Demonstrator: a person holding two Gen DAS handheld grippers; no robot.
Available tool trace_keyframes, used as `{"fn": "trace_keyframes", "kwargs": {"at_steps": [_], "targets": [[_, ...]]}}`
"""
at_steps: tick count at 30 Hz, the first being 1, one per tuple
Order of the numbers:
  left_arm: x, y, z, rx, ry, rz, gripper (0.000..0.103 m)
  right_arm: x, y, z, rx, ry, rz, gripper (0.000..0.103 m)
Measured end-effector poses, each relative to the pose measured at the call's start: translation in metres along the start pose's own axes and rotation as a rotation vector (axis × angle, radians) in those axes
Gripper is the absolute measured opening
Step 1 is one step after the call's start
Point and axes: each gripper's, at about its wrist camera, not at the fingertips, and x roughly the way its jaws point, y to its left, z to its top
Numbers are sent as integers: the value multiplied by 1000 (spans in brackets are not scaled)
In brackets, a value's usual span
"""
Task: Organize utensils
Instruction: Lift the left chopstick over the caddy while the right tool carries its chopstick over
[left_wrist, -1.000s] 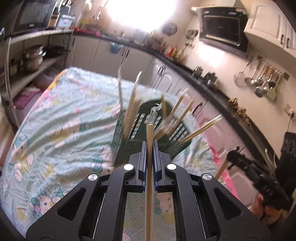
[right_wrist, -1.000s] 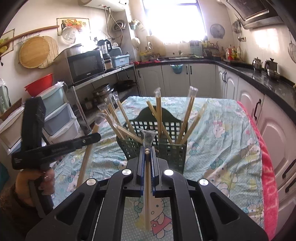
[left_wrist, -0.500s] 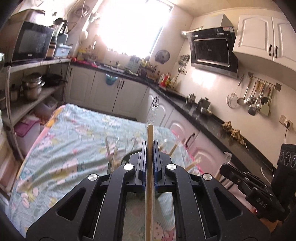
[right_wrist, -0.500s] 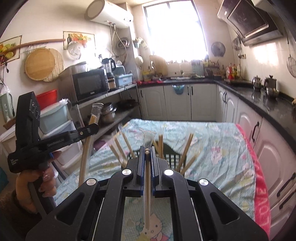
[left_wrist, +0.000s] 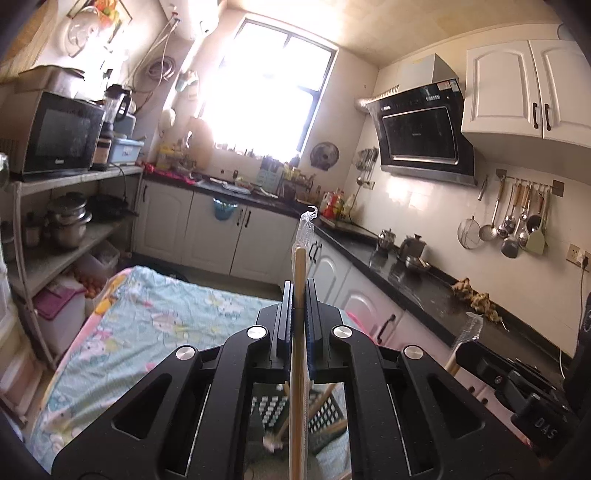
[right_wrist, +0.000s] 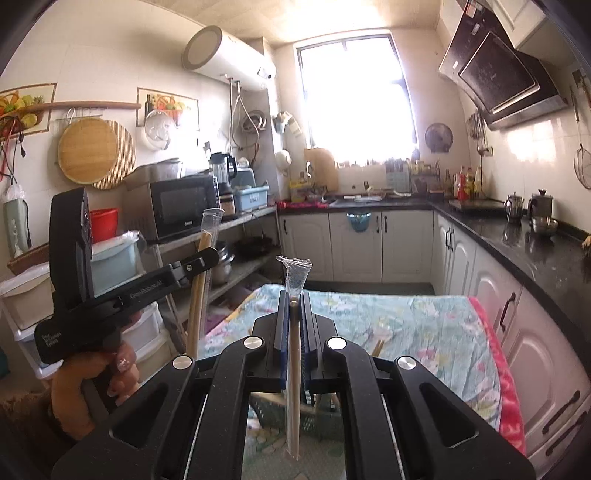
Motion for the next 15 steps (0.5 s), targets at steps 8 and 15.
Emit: {"fn": "trace_keyframes", "kwargs": {"at_steps": [8, 15], "targets": [[16, 0, 16, 11, -63, 33, 3, 10, -2, 16, -15, -58, -7, 6], [29, 7, 29, 13, -131, 54, 3, 26, -3, 22, -19, -87, -15, 6]]}}
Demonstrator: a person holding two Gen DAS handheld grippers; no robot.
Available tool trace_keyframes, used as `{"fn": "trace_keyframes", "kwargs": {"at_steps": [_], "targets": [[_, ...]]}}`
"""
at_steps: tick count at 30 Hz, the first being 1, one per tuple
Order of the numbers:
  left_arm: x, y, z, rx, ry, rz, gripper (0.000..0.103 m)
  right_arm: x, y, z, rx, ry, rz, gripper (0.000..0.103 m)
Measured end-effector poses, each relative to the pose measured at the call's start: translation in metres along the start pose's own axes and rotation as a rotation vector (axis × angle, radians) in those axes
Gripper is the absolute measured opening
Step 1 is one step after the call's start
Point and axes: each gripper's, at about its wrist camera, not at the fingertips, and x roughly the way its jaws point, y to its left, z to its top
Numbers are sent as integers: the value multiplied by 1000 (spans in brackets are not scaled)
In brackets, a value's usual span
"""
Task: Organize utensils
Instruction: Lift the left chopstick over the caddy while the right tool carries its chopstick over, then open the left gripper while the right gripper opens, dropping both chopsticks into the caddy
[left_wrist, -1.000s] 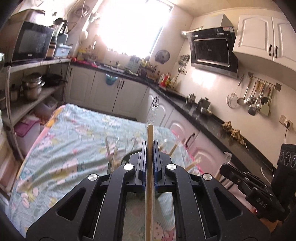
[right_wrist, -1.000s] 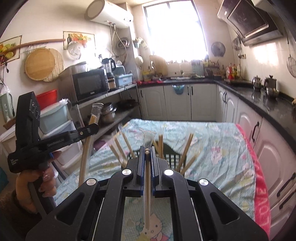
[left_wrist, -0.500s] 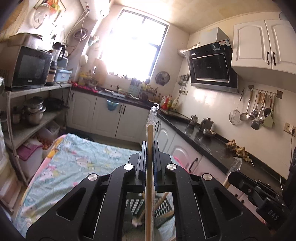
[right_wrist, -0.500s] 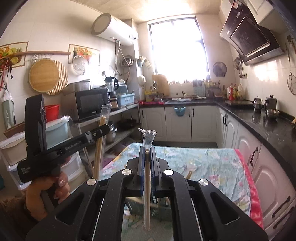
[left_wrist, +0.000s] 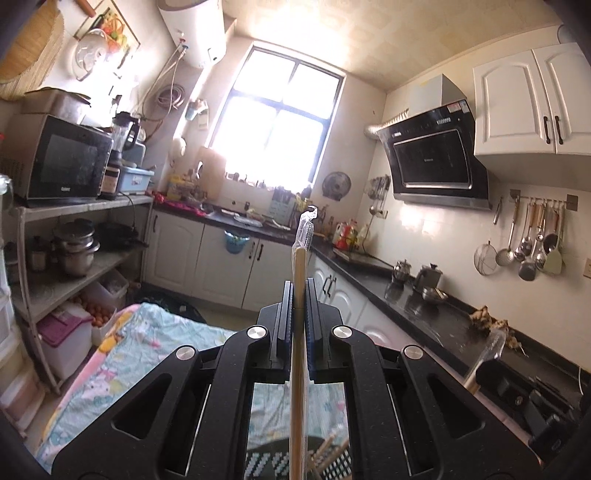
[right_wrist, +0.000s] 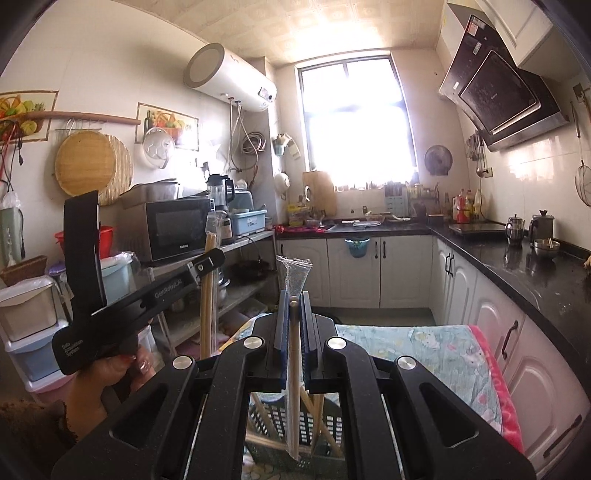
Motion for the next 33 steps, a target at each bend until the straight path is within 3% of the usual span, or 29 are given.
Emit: {"fn": "trace_keyframes", "kwargs": {"at_steps": [17, 33], "targets": [[26, -4, -32, 78, -84, 58, 3, 38, -1, -29, -27, 1, -10, 6], [33, 6, -54, 84, -74, 50, 3, 65, -12, -57, 8, 36, -21, 6]]}}
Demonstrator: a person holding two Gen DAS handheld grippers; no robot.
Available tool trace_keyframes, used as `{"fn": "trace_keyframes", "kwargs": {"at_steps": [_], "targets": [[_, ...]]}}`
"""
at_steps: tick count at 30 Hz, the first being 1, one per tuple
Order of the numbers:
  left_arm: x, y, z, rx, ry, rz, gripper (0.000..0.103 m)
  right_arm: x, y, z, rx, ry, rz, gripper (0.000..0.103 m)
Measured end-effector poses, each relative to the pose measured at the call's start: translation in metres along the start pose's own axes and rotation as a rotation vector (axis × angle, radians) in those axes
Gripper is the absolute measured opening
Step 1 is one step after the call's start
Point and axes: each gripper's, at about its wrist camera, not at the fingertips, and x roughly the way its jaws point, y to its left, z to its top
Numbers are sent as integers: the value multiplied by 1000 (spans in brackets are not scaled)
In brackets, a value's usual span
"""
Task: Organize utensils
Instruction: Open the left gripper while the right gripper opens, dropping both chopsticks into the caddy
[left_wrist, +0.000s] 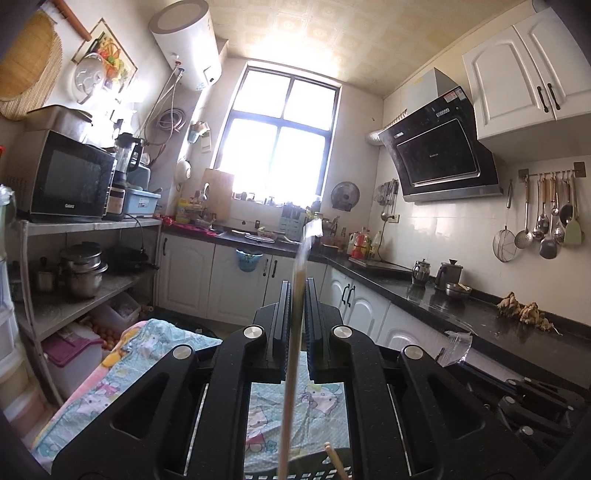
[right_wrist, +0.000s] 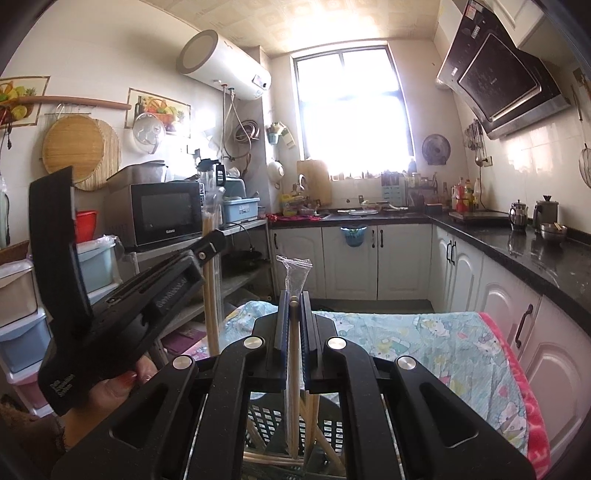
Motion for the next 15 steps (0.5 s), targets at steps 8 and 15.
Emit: {"fn": "trace_keyframes", "kwargs": {"at_steps": [8, 15], "targets": [[-1, 7, -14, -15, 32, -12, 3, 9, -6, -14, 19, 36, -7, 6], [-10, 8, -19, -21, 81, -39, 3, 13, -9, -26, 27, 81, -6, 6]]}}
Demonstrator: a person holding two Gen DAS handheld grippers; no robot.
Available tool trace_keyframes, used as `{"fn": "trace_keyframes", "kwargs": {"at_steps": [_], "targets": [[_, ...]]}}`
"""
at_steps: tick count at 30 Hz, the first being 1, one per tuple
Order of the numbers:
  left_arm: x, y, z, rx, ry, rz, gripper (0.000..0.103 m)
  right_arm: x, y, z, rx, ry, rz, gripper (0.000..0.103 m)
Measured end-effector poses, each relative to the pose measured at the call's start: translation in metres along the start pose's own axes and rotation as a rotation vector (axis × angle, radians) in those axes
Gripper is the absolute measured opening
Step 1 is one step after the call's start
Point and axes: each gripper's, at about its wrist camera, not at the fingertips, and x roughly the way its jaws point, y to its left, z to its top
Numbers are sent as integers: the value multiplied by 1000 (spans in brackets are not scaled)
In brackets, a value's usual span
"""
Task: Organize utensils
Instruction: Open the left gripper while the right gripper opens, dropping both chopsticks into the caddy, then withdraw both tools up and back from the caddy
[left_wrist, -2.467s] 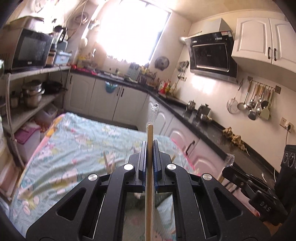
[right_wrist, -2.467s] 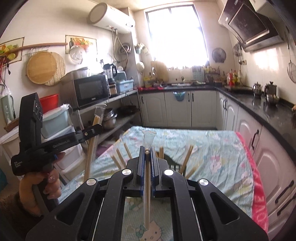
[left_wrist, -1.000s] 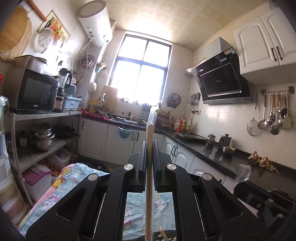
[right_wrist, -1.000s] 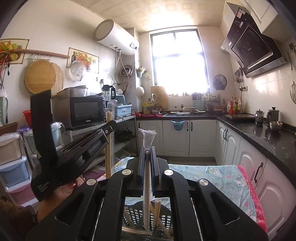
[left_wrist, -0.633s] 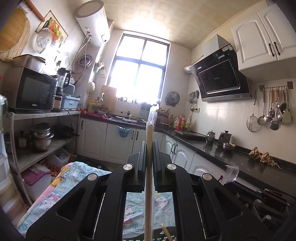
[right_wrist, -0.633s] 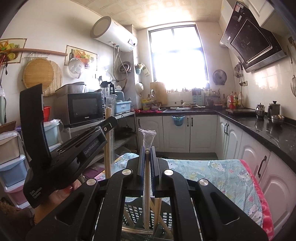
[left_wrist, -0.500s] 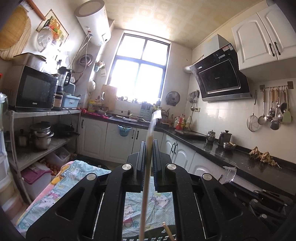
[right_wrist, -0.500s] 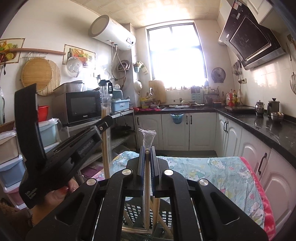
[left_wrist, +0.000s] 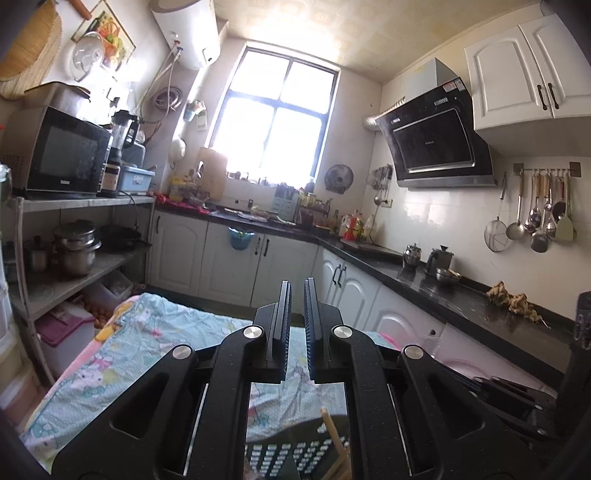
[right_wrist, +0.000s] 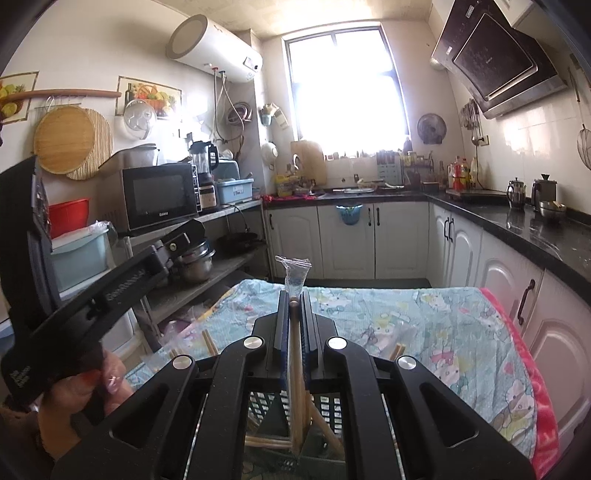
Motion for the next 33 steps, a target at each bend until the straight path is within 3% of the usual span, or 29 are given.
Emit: {"fn": "trace_keyframes", "kwargs": {"at_steps": [4, 6, 9, 12, 20, 33], "targets": [[-7, 0, -1, -12, 22, -19, 6, 0, -2, -4, 7, 23, -7, 7], [-12, 2, -1, -28, 29, -29, 10, -2, -3, -5, 14, 28, -7, 17], [-20, 3, 3, -44, 36, -40, 14, -6, -5, -6, 16, 32, -7, 21], [-28, 2, 7, -49, 49, -55, 23, -13, -7, -7, 17, 35, -12, 29], [-51, 2, 12, -56, 102, -50, 45, -36, -11, -10, 17, 43, -32, 40], [-86, 15, 1, -73, 184, -20, 72, -81, -7, -14, -3, 28, -39, 57]]}}
